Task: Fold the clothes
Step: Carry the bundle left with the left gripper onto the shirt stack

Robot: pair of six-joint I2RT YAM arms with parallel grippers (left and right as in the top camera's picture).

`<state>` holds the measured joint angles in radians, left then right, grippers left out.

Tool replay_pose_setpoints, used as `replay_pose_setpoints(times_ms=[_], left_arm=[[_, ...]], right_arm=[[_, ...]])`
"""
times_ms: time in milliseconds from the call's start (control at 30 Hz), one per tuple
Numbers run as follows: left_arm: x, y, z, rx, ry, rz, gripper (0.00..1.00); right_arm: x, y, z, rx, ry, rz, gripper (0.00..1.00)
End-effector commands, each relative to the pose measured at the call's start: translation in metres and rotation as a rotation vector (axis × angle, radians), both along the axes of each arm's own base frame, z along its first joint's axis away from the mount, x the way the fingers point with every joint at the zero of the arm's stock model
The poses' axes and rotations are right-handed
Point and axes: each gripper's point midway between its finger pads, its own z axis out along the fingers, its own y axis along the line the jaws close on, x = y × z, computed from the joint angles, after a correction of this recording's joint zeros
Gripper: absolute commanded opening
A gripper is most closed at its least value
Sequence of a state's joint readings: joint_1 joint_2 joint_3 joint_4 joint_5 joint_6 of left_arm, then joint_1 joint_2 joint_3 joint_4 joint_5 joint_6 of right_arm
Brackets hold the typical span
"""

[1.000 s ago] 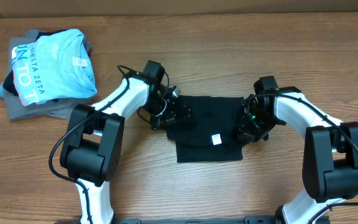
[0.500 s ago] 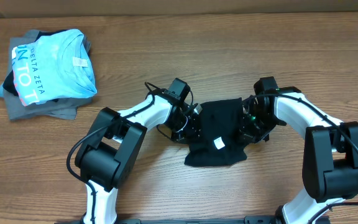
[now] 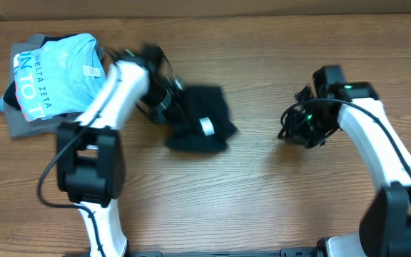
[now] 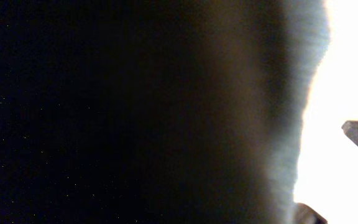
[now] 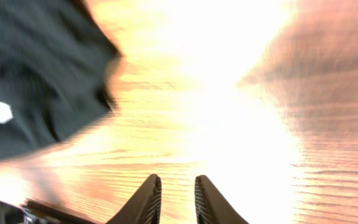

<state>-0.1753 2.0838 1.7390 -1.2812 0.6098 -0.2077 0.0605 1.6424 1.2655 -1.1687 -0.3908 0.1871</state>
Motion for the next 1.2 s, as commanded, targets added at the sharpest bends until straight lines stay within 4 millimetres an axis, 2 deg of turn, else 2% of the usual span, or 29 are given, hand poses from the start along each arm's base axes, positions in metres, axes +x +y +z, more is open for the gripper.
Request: replay_pose_setpoints(times_ms=[0, 133, 233, 333, 433, 500, 600, 633, 667, 700, 733, 833, 967, 1067, 1167], left_arm=[[0.053, 0.046, 0.066, 0.064, -0.309, -0.030, 0.04], [0.091, 0.109, 0.121, 0.121, -0.491, 0.098, 0.04], [0.104, 0.167, 0.145, 0.179, -0.581, 0.187, 0.04], [0.104, 0.223, 0.148, 0.226, -0.608, 0.265, 0.04], [0.102, 0.277, 0.139, 0.279, -0.609, 0.339, 0.04], [0.100, 0.308, 0.134, 0.310, -0.610, 0.390, 0.04], [0.096, 0.345, 0.127, 0.351, -0.607, 0.454, 0.05], [0.094, 0.359, 0.121, 0.388, -0.592, 0.474, 0.16], [0.091, 0.369, 0.118, 0.410, -0.582, 0.488, 0.53], [0.089, 0.376, 0.113, 0.426, -0.568, 0.499, 0.84], [0.086, 0.382, 0.109, 0.436, -0.551, 0.508, 1.00], [0.074, 0.390, 0.105, 0.431, -0.509, 0.542, 1.00], [0.049, 0.413, 0.121, 0.489, -0.464, 0.634, 1.00], [0.030, 0.429, 0.153, 0.503, -0.487, 0.731, 1.00], [0.017, 0.429, 0.195, 0.456, -0.581, 0.770, 1.00]], right_arm=[[0.013, 0.002, 0.036, 0.018, -0.123, 0.004, 0.24], [0.012, 0.002, 0.039, 0.019, -0.124, 0.002, 0.24], [0.009, 0.002, 0.039, 0.018, -0.111, 0.001, 0.24], [0.009, 0.002, 0.039, 0.018, -0.111, 0.001, 0.24], [0.009, 0.002, 0.039, 0.018, -0.109, 0.001, 0.24], [0.008, 0.002, 0.039, 0.021, -0.105, 0.002, 0.24], [0.006, 0.002, 0.038, 0.020, -0.097, 0.002, 0.24], [0.005, 0.002, 0.038, 0.020, -0.095, 0.002, 0.24], [0.004, 0.002, 0.038, 0.020, -0.091, 0.002, 0.24], [0.003, 0.002, 0.038, 0.019, -0.086, 0.002, 0.24], [0.002, 0.002, 0.038, 0.019, -0.081, 0.002, 0.24], [0.000, 0.002, 0.037, 0.018, -0.070, 0.002, 0.24], [-0.004, 0.002, 0.037, 0.017, -0.055, 0.002, 0.24], [-0.005, 0.002, 0.037, 0.017, -0.051, 0.002, 0.24], [-0.005, 0.002, 0.037, 0.017, -0.052, 0.002, 0.24]])
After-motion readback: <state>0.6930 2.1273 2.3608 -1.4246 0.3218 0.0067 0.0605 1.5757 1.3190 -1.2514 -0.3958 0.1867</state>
